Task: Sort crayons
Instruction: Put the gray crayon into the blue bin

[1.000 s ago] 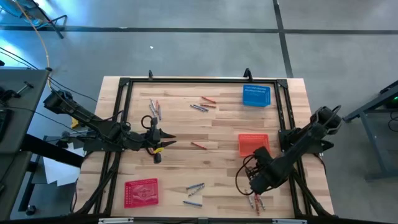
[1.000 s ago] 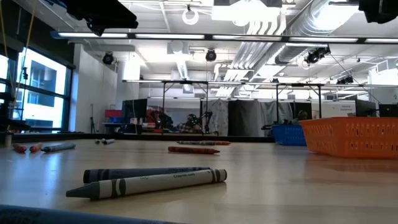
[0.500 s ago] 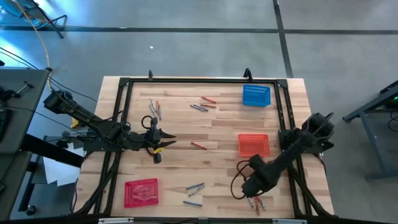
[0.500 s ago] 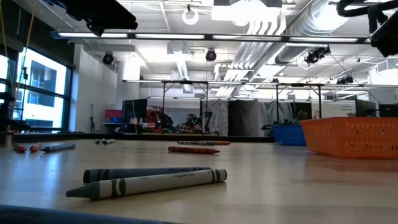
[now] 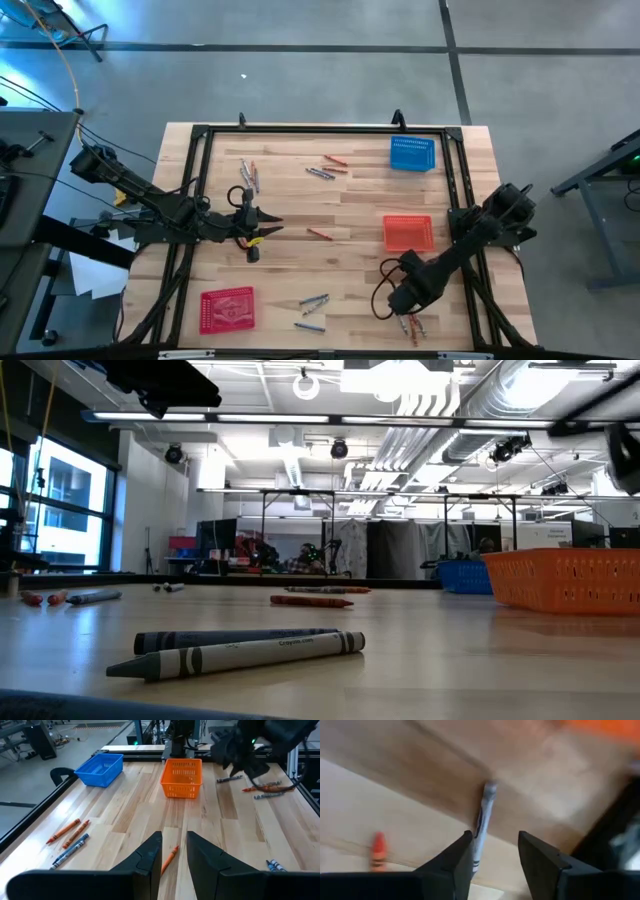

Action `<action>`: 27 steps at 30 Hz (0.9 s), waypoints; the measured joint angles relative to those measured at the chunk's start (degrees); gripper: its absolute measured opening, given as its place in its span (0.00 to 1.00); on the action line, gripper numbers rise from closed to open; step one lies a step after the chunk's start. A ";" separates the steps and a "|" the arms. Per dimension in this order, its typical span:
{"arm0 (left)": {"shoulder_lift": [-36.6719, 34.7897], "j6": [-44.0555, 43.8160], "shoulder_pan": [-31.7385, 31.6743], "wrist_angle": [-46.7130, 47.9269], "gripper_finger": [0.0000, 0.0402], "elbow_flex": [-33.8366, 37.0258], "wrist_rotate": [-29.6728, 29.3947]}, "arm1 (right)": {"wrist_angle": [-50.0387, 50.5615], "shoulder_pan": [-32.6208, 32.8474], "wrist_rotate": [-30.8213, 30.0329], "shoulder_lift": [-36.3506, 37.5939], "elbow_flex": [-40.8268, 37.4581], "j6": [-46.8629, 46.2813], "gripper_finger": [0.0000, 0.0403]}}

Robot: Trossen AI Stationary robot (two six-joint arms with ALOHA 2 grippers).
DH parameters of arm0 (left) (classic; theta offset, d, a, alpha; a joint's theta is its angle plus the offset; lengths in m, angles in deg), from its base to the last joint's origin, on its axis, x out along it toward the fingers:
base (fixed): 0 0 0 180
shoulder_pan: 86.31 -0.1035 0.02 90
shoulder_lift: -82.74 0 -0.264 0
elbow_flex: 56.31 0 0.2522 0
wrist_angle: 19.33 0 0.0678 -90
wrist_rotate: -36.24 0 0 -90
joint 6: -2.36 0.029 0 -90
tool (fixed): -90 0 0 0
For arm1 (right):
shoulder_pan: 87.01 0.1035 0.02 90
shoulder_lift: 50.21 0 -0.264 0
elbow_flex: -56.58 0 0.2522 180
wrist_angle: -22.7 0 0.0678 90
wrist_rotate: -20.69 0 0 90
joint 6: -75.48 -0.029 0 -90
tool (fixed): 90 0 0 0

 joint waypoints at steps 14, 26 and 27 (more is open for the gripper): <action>-0.02 0.00 0.00 -0.21 0.19 0.00 0.00 | -12.54 -0.46 3.59 3.03 -10.12 1.10 0.39; -0.02 0.00 0.00 -0.16 0.19 0.00 0.00 | -19.73 -0.53 -1.19 7.31 -10.17 1.99 0.35; -0.02 0.00 0.00 -0.14 0.19 0.00 0.00 | -19.52 -0.68 -1.64 7.32 -10.15 1.73 0.33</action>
